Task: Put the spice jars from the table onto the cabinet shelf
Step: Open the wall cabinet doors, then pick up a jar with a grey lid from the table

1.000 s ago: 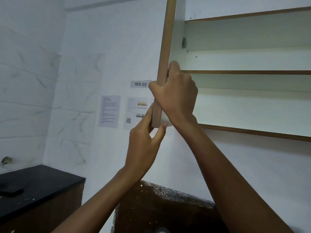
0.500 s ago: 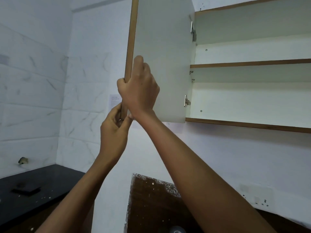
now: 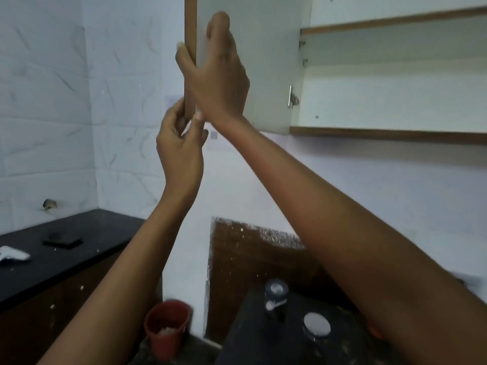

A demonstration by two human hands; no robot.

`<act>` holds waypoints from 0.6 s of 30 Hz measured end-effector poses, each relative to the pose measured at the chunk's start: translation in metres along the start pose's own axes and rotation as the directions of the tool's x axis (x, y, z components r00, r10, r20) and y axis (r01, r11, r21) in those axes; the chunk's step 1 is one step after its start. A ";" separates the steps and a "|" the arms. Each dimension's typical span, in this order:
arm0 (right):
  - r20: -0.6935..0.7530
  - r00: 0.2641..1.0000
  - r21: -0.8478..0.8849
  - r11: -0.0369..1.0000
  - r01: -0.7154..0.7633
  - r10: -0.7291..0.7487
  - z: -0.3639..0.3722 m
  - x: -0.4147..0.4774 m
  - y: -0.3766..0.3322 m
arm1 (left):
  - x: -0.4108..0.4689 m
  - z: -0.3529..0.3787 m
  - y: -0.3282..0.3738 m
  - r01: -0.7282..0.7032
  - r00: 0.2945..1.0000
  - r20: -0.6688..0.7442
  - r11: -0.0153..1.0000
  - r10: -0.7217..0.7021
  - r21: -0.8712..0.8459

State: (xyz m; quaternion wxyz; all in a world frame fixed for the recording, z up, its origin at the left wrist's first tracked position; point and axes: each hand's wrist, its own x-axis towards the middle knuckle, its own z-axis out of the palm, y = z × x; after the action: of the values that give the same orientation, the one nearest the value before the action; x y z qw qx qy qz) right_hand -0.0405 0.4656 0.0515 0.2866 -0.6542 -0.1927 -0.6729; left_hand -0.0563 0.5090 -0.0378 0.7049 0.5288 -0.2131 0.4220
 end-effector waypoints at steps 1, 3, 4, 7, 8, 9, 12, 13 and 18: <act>0.029 1.000 0.012 1.000 0.002 -0.002 -0.005 -0.008 0.004 | -0.005 0.000 0.000 0.027 1.000 -0.006 0.999 -0.027 -0.027; 0.112 0.994 0.034 0.999 -0.001 -0.003 -0.018 -0.029 0.014 | -0.018 -0.001 0.000 0.066 0.998 0.004 0.996 -0.066 -0.061; 0.158 0.987 0.046 0.999 -0.010 0.003 -0.025 -0.043 0.020 | -0.027 -0.002 -0.001 0.076 0.997 0.022 0.996 -0.075 -0.055; 0.251 0.968 0.062 0.998 -0.033 0.017 -0.050 -0.080 0.033 | -0.050 -0.004 -0.008 0.069 0.993 0.094 0.997 -0.071 0.016; 0.267 0.963 0.050 0.998 -0.041 0.026 -0.058 -0.092 0.039 | -0.059 -0.004 -0.013 0.063 0.990 0.123 0.997 -0.068 0.043; 0.285 0.958 0.031 0.998 -0.048 0.037 -0.065 -0.103 0.045 | -0.070 -0.006 -0.018 0.063 0.985 0.153 0.996 -0.072 0.064; 0.359 0.931 -0.009 0.998 -0.069 0.068 -0.084 -0.140 0.059 | -0.103 -0.010 -0.039 0.105 0.964 0.232 0.987 -0.132 0.123; 0.376 0.923 -0.013 0.996 -0.084 0.082 -0.090 -0.155 0.063 | -0.114 -0.012 -0.047 0.137 0.953 0.252 0.980 -0.171 0.147; 0.502 0.832 -0.035 0.967 -0.252 0.235 -0.109 -0.235 0.085 | -0.165 -0.028 -0.088 0.252 0.882 0.347 0.941 -0.320 0.227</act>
State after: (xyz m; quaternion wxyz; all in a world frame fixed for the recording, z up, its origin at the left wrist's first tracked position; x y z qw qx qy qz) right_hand -0.0746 0.3630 -0.1990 0.3205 -0.8210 -0.1867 -0.4340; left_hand -0.0793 0.4667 -0.2210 0.6558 0.6857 -0.2265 0.2202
